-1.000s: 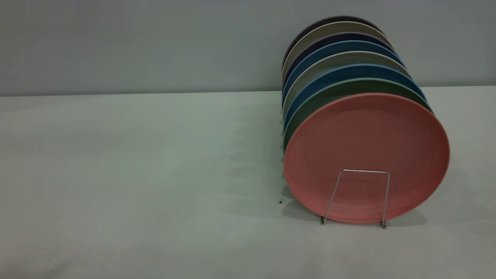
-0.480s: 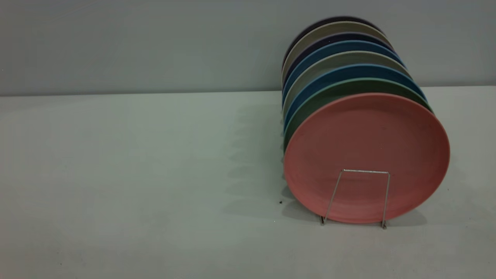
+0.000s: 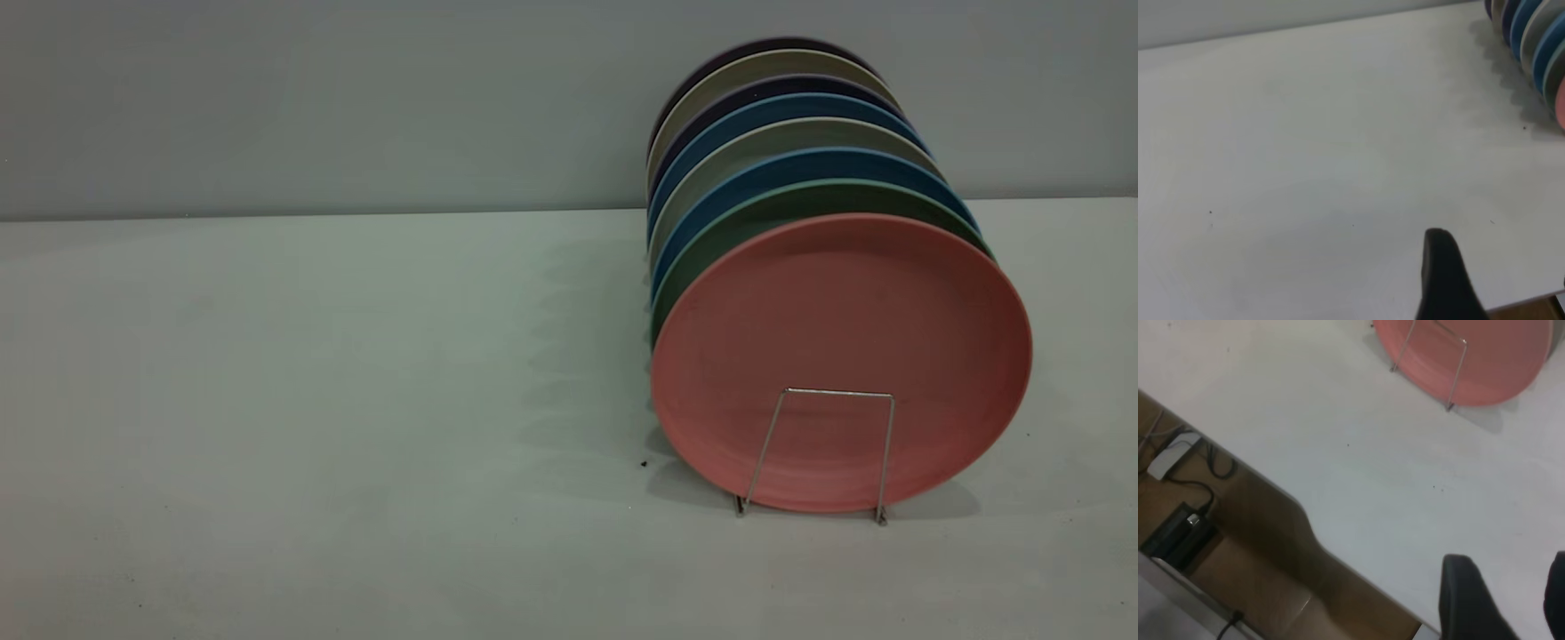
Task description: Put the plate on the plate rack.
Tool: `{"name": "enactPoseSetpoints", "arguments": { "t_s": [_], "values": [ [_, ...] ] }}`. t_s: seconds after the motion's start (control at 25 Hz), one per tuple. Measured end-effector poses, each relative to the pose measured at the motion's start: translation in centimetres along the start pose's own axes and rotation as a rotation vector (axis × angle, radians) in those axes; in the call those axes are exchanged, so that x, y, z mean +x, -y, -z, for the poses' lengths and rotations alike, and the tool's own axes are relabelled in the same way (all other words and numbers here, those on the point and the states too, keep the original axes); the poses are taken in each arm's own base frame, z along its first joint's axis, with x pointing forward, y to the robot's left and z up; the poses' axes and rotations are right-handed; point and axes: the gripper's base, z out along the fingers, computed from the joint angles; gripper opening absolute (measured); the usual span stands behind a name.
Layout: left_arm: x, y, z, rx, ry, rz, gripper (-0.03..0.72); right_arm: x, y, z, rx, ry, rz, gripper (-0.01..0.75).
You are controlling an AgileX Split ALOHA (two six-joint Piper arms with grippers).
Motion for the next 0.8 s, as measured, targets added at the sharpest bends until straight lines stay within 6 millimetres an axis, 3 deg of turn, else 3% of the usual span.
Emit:
{"name": "enactPoseSetpoints", "arguments": {
  "t_s": [0.6, 0.8],
  "values": [
    [3.1, -0.4, -3.2, 0.036, -0.119, -0.085, 0.456, 0.5, -0.2, 0.6, 0.011, 0.053, 0.011, 0.266],
    [3.3, -0.5, -3.4, 0.033, -0.126, -0.113, 0.456, 0.5, -0.2, 0.6, 0.011, 0.053, 0.012, 0.266]
  ]
}}
